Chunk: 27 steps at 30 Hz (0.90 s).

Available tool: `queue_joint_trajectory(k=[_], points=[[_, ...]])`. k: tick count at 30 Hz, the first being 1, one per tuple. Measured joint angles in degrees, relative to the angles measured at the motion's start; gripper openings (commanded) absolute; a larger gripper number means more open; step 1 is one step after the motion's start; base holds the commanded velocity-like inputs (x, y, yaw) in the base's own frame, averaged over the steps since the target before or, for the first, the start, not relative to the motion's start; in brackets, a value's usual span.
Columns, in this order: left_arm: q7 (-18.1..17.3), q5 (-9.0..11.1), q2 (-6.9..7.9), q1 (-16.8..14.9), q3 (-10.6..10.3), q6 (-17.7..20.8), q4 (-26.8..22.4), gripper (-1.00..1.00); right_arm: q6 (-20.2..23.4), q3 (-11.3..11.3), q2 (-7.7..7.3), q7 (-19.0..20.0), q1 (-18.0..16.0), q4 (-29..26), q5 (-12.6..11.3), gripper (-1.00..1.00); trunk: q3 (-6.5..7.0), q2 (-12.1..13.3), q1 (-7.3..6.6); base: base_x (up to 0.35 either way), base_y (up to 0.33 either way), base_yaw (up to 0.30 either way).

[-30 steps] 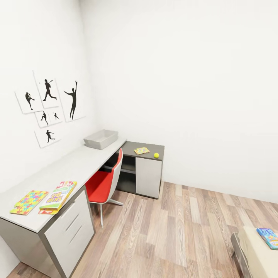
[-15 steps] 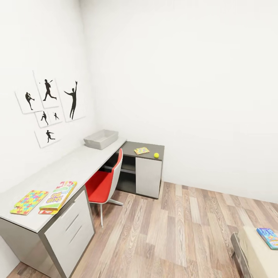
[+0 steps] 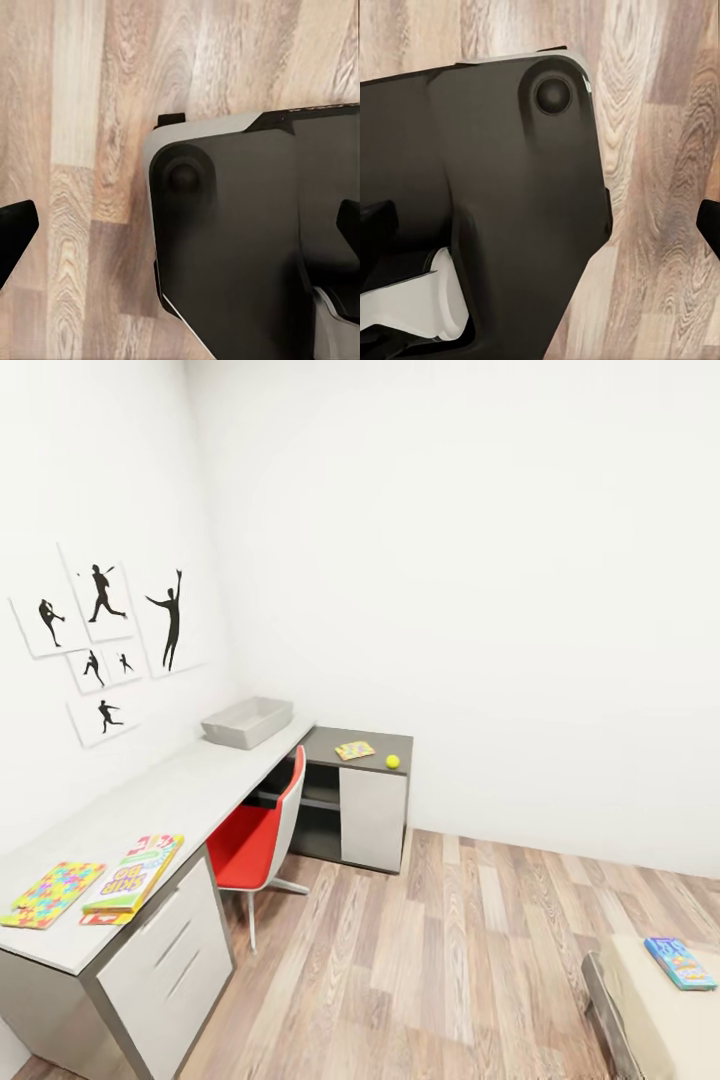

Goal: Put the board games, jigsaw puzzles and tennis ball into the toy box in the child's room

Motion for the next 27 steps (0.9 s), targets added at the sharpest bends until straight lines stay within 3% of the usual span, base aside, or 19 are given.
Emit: queue_joint_trajectory(k=[13, 18, 23, 27], points=[[0.03, 0.0, -0.06, 0.0, 0.13, 0.01, -0.18, 1.0, 0.01, -0.97, 0.04, 0.0, 0.0, 0.0, -0.01, 1.0, 0.1, 0.0, 0.0, 0.0, 0.0, -0.271], [-0.1, 0.05, -0.02, 0.0, 0.19, 0.01, -0.65, 1.0, -0.05, -1.1, 0.12, 0.0, 0.0, 0.0, 0.04, 1.0, 0.13, 0.0, 0.0, 0.0, 0.0, -0.131], [-0.45, 0.24, -0.02, 0.0, 0.19, 1.19, -5.08, 1.0, 0.08, -1.14, 0.06, 0.02, -0.07, -0.02, 0.07, 1.0, 0.15, 0.0, 0.0, 0.0, 0.0, -0.037], [-0.59, 0.39, -0.02, 0.01, 0.18, 4.99, -9.72, 1.0, 0.54, -1.18, 0.1, 0.06, -0.86, -0.4, 0.11, 1.0, 0.16, 0.01, 0.0, 0.0, 0.0, -0.012]])
